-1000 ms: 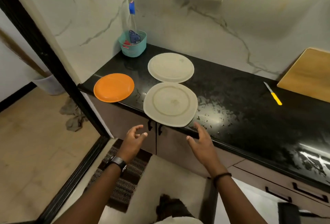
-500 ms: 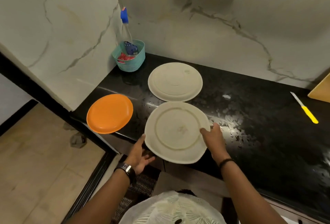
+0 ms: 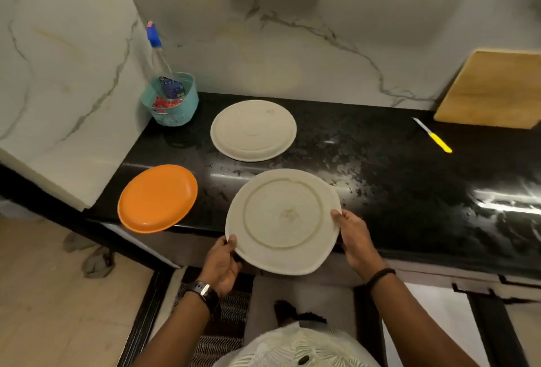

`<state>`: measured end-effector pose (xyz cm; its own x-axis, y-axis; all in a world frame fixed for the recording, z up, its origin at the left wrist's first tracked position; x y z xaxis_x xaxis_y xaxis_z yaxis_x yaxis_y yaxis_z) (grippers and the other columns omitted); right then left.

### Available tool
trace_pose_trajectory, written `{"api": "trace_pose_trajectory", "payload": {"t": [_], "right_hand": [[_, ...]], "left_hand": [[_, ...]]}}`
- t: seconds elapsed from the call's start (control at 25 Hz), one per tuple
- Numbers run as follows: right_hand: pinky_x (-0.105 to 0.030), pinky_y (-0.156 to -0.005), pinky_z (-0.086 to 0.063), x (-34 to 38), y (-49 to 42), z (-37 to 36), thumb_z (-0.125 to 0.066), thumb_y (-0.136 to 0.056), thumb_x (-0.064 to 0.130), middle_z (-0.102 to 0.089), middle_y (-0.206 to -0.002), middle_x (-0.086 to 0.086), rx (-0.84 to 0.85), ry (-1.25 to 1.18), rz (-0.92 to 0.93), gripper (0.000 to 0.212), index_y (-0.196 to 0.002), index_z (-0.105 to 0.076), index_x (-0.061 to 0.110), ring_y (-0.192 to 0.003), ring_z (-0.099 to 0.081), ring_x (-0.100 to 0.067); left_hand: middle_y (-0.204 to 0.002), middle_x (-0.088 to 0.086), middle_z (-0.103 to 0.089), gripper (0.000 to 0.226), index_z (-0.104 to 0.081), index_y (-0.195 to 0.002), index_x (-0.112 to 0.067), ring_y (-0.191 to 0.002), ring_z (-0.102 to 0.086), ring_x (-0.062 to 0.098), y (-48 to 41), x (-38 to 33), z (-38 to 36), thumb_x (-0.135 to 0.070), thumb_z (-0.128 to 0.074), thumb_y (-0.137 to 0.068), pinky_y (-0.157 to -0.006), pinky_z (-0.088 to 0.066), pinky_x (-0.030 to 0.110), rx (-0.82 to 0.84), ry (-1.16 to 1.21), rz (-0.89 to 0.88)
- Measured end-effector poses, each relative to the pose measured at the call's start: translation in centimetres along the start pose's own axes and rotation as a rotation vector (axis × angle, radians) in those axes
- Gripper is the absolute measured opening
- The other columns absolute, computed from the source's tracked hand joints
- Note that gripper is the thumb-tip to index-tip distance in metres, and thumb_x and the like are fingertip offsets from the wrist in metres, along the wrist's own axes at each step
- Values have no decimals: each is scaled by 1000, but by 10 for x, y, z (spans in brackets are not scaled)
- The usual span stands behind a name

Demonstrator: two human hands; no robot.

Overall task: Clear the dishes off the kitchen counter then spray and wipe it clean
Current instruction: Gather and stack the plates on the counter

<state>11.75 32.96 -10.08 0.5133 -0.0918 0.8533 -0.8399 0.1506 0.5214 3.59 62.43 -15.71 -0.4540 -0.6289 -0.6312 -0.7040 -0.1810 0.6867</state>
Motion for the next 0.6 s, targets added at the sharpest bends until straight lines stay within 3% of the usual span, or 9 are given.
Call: {"api": "trace_pose_trajectory", "payload": {"t": [0.2, 0.36, 0.48, 0.6], "right_hand": [[-50, -86, -57, -26, 86, 85, -54, -105, 20, -74, -108, -12, -184, -148, 20, 20, -119, -67, 12, -93, -68, -29], [-42, -79, -60, -68, 154, 174, -55, -105, 20, -75, -104, -7, -361, -213, 4, 16, -113, -69, 20, -97, -69, -29], [-40, -75, -59, -102, 192, 244, -57, -104, 21, -75, -109, -11, -502, -299, -4, 17, -114, -71, 19, -99, -69, -32], [-42, -77, -60, -135, 218, 304, -60, -103, 21, -74, -110, -16, -607, -385, -18, 16, -111, -72, 14, -99, -69, -36]], "left_hand": [[-125, 11, -67, 26, -53, -131, -13, -102, -67, 24, 40, 35, -43, -19, -41, -109, -74, -63, 42, 186, -94, 23], [-123, 12, -69, 21, -55, -124, -15, -100, -69, 26, 76, 101, -83, -21, -42, -109, -82, -61, 47, 315, -231, 135], [-117, 13, -69, 15, -56, -113, -16, -89, -73, 23, 105, 145, -127, -21, -42, -109, -74, -63, 46, 424, -381, 181], [-116, 11, -72, 17, -55, -118, -15, -91, -73, 24, 131, 185, -176, -21, -42, -109, -73, -61, 44, 524, -509, 206]]}}
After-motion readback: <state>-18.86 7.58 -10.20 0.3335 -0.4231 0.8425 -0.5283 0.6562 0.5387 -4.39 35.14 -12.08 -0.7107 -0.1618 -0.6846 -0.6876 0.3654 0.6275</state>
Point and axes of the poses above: each hand's wrist, its own y-axis away from the middle knuckle, its own z-axis out of the back of the hand, x = y × z, the point moved 6 cm from there along -y, towards the middle knuckle
